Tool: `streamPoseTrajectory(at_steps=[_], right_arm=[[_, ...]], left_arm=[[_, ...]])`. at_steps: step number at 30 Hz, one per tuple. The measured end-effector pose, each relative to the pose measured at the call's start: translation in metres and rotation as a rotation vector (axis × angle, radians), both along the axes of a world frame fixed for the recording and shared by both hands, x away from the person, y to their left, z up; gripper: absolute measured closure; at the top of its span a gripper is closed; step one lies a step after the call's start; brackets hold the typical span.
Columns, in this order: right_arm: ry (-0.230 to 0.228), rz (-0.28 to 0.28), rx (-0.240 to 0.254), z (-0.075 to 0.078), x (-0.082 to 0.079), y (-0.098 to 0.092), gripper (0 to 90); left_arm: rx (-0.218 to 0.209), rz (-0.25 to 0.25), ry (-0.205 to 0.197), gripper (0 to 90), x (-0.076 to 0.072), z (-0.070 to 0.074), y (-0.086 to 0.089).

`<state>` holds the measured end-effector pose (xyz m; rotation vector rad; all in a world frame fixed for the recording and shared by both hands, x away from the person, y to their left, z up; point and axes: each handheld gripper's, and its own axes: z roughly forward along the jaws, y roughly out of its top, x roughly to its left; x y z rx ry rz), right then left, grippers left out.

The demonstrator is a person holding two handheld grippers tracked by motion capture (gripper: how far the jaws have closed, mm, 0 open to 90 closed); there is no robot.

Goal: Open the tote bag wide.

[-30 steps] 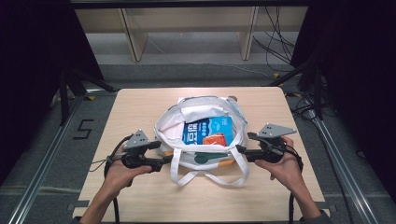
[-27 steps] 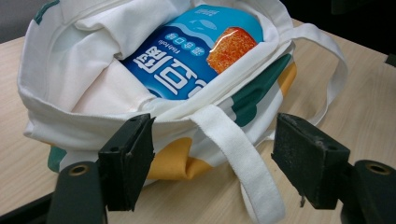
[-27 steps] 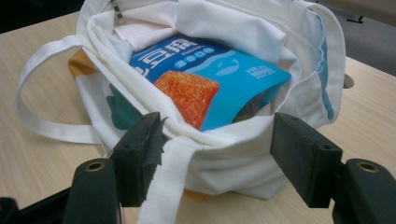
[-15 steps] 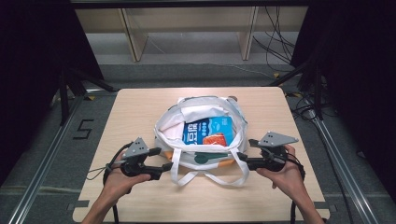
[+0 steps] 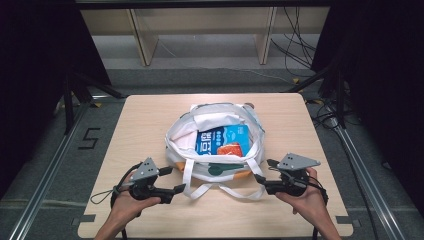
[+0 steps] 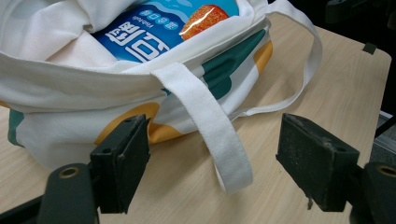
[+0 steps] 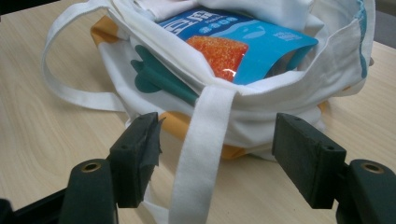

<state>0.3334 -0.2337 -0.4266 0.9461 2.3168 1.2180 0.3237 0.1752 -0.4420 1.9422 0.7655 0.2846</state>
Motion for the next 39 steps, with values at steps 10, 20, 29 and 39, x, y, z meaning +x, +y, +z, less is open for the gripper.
streamPoseTrajectory(at_steps=[10,20,29,39], right_arm=[[0.009,-0.002,-0.002,-0.010,-0.010,-0.006,32.7],[-0.001,-0.009,-0.006,-0.023,-0.024,-0.014,32.5],[0.003,0.004,-0.021,-0.033,-0.035,-0.018,32.0],[0.000,0.019,-0.051,-0.040,-0.044,-0.018,27.7]], left_arm=[[0.009,-0.007,0.001,23.8,-0.010,-0.008,0.000],[-0.002,0.009,0.031,23.7,-0.019,-0.018,0.000],[-0.008,0.020,0.037,23.7,-0.025,-0.026,0.004],[0.005,0.019,0.034,23.5,-0.034,-0.033,0.005]])
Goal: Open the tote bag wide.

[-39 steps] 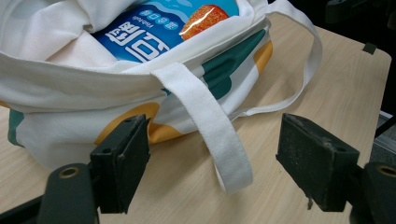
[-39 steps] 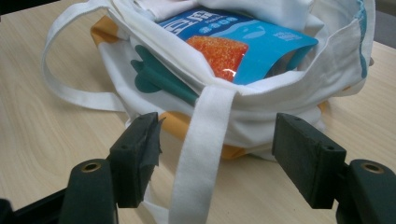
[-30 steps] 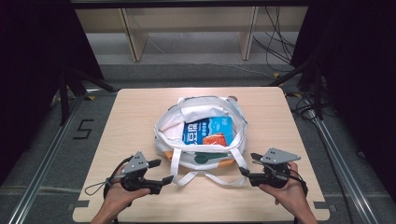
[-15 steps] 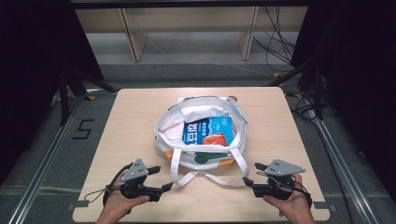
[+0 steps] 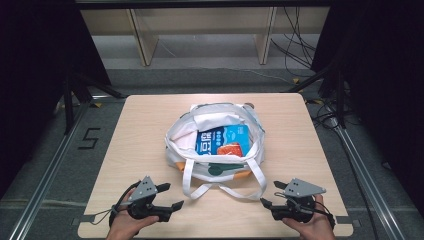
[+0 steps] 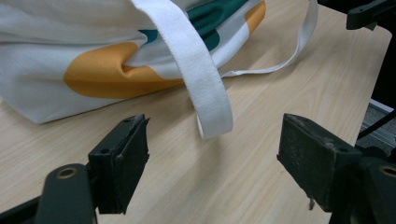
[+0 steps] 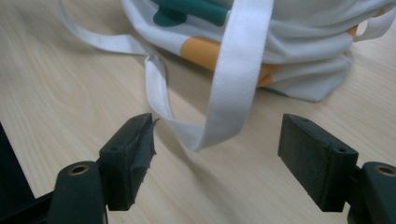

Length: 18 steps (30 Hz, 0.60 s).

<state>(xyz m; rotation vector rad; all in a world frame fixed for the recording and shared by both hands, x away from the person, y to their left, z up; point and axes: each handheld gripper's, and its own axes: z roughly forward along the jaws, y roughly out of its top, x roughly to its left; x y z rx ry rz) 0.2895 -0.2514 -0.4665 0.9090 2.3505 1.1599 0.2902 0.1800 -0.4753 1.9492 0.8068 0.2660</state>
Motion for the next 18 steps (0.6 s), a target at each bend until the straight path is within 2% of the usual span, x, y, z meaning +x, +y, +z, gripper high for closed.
streamPoseTrajectory(at_steps=[4,7,8,9,11,12,15,18], right_arm=[[0.007,-0.001,0.002,-0.006,-0.003,0.000,27.7],[0.033,-0.007,0.000,-0.009,-0.007,-0.001,27.7],[0.018,-0.002,-0.006,-0.010,-0.007,-0.002,27.7],[0.036,0.003,-0.007,-0.012,-0.008,-0.003,27.7],[0.043,-0.006,-0.005,-0.013,-0.010,-0.003,27.7],[0.030,-0.004,-0.008,-0.014,-0.010,-0.004,27.7],[0.037,0.000,-0.009,-0.016,-0.012,-0.004,27.7],[0.043,-0.001,-0.008,-0.017,-0.012,-0.004,27.7]], left_arm=[[0.008,0.006,-0.004,23.1,-0.005,-0.003,-0.001],[0.020,-0.002,-0.011,23.1,-0.008,-0.005,-0.002],[0.020,0.001,-0.012,23.1,-0.009,-0.005,-0.002],[0.008,0.007,-0.018,23.1,-0.010,-0.006,-0.003],[0.030,0.002,-0.021,23.0,-0.011,-0.007,-0.002],[0.022,0.007,-0.007,23.1,-0.012,-0.008,-0.003],[0.047,0.000,-0.007,23.0,-0.012,-0.010,-0.003],[0.032,-0.001,-0.002,22.8,-0.013,-0.011,-0.005]])
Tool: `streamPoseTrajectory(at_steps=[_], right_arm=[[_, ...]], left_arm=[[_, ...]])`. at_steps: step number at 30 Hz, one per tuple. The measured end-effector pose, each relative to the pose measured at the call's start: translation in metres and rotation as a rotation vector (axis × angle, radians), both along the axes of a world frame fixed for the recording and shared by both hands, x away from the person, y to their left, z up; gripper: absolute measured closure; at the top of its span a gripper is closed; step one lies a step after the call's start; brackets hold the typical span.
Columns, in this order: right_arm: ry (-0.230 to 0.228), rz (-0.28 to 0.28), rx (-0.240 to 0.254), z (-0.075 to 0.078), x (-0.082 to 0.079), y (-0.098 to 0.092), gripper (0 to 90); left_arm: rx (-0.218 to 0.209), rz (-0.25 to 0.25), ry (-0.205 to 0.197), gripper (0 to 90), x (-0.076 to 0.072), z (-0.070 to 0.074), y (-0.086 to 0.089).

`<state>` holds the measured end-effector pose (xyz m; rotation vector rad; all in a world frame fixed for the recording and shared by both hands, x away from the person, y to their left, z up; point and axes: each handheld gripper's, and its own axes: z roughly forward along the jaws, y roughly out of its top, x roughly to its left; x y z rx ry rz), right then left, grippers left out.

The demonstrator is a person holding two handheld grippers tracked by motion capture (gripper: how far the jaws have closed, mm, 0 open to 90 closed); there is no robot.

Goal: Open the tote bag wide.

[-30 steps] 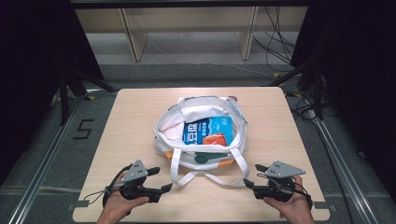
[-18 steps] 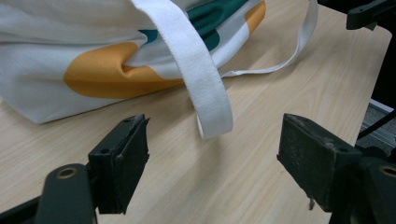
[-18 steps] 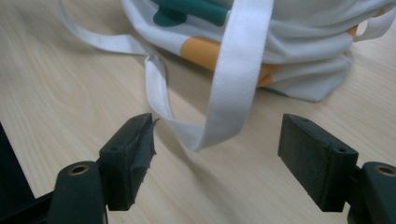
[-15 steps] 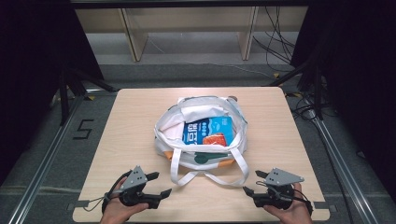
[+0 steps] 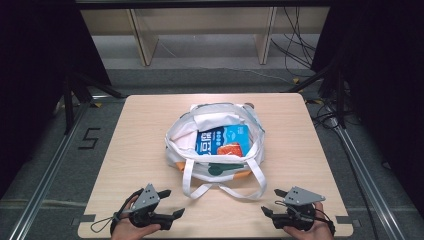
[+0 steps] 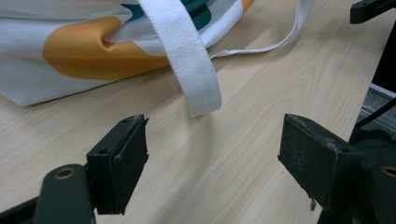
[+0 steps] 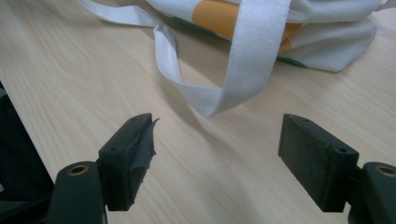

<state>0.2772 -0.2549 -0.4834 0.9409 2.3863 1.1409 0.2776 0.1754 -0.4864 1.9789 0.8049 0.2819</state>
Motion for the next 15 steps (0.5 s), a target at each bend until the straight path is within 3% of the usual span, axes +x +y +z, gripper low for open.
streamPoseTrajectory(at_steps=[11,14,15], right_arm=[[-0.008,0.003,-0.007,-0.0010,0.0011,-0.0003,27.7],[-0.005,-0.002,-0.002,-0.0012,0.0014,-0.0007,27.7],[0.006,-0.004,0.003,-0.0010,0.0013,-0.0009,27.7]], left_arm=[[0.004,-0.005,-0.005,22.6,0.0017,-0.0020,0.0004],[-0.010,0.012,0.009,22.6,0.0016,-0.0027,0.0002],[0.004,0.006,-0.004,22.6,0.0026,-0.0023,0.0020]])
